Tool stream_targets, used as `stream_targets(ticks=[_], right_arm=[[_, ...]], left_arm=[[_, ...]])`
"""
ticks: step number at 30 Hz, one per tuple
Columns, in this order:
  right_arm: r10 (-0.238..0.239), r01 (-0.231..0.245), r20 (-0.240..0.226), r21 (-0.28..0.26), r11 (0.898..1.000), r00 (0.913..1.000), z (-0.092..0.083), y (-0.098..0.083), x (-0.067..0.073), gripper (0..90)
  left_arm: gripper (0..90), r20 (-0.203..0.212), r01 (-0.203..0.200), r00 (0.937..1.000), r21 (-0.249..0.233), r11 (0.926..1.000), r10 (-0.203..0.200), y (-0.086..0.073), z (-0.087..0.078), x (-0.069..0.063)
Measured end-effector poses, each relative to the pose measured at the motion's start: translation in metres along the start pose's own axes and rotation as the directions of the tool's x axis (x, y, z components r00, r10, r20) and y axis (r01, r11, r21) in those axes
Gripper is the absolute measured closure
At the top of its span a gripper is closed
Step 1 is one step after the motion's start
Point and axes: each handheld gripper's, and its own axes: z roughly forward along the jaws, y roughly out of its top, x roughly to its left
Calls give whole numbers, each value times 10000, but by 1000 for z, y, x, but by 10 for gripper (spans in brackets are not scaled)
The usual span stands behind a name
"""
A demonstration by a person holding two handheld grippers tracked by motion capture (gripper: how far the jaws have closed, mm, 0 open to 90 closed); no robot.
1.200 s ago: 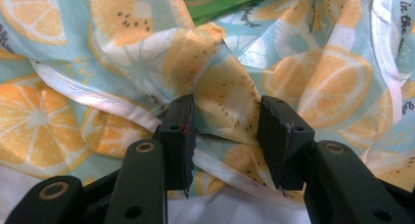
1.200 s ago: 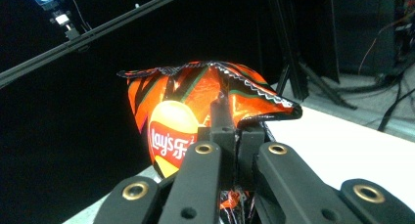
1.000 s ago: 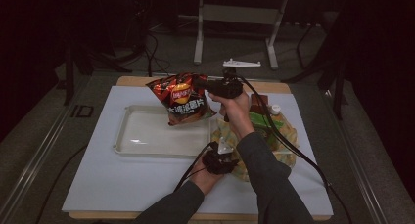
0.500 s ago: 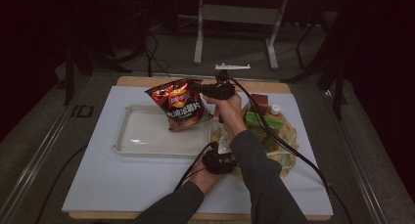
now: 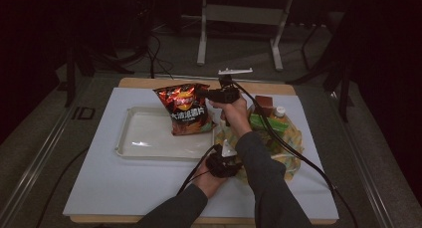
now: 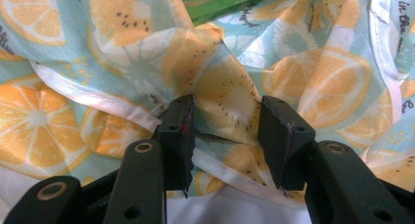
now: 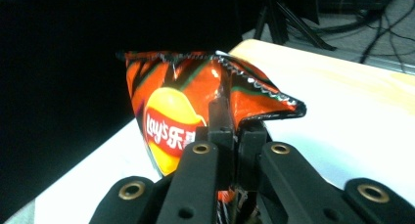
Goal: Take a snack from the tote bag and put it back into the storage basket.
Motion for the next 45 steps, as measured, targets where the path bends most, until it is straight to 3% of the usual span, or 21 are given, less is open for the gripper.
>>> stream_targets(ticks=[3, 9, 13, 16, 19, 24, 30, 32, 35, 37, 40, 45], right_arm=[[-291, 289, 237, 98, 9995, 9993, -3, 0, 2, 885], [-131, 137, 458, -128, 9998, 9989, -6, -4, -5, 885], [-331, 333, 606, -30, 9994, 9976, -3, -7, -5, 885], [-363, 361, 532, 58, 9993, 9979, -2, -7, -3, 886], [-711, 697, 435, 319, 9971, 9965, 1, -7, 1, 885], [-1092, 1043, 816, 618, 9926, 9907, 1, -2, 3, 882], [-1865, 1786, 739, 1020, 9786, 9797, 10, 1, 16, 884], [-1809, 1727, 801, 996, 9799, 9802, 12, 3, 17, 888], [-2208, 2027, 1221, 1446, 9685, 9676, 14, 2, 16, 886], [-2222, 1998, 1549, 1477, 9686, 9626, 12, 2, 12, 885], [-1831, 1611, 1794, 1303, 9783, 9666, 9, 2, 5, 883], [-1552, 1264, 2192, 1399, 9821, 9633, 8, 0, 0, 832]], left_arm=[[566, 4, 6, 10000, -7, 10000, -6, 0, 0, 0], [565, -12, -7, 10000, -3, 10000, 7, 0, 0, 0], [565, -21, -16, 10000, -1, 10000, 16, 0, 0, 0], [564, -36, -21, 10000, -1, 10000, 21, 0, 0, 0], [564, -16, -8, 10000, 6, 10000, 8, 0, 0, 0], [564, -16, 9, 10000, -7, 10000, -9, 0, 0, 0], [563, -17, -3, 10000, -5, 10000, 3, 0, 0, 0], [563, -30, -12, 10000, -6, 10000, 12, 0, 0, 0], [562, 4, -13, 10000, 0, 10000, 13, 0, 0, 0], [562, 4, -8, 10000, 3, 10000, 8, 0, 0, 0], [562, 2, 1, 10000, -3, 10000, -1, 0, 0, 0], [562, -10, -22, 10000, 8, 10000, 22, 0, 0, 0]])
